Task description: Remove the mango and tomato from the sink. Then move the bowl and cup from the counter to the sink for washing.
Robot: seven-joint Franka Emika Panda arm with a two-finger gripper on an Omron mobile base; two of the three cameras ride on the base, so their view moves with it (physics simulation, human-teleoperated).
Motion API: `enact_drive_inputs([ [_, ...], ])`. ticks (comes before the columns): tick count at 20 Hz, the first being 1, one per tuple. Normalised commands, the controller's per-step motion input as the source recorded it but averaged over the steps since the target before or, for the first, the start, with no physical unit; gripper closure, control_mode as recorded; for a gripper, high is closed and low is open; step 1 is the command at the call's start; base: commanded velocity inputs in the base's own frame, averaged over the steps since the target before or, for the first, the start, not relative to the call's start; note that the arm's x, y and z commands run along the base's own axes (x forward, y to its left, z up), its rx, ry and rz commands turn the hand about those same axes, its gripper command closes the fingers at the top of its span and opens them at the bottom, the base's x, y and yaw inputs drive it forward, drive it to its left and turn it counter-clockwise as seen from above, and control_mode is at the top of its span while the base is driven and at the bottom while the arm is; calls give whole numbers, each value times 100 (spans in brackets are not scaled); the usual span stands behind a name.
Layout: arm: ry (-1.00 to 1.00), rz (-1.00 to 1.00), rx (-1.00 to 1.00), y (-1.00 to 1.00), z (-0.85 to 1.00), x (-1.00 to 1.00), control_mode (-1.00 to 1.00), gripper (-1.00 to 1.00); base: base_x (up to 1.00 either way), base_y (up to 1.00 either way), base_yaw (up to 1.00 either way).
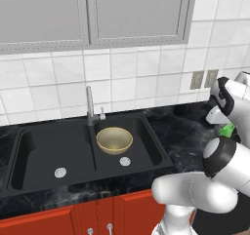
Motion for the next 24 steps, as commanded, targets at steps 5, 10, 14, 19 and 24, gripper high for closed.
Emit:
enact_drive_inputs([
  [5,-7,7,14,43,8,0,-100,100,0,0,0],
  [10,-13,6,4,51,7,0,-100,100,0,0,0],
  [14,-14,1,0,51,10,2,-100,100,0,0,0],
  [19,-9,0,0,48,7,1,-100,100,0,0,0],
  [24,-4,0,1,49,4,3,-100,100,0,0,0],
])
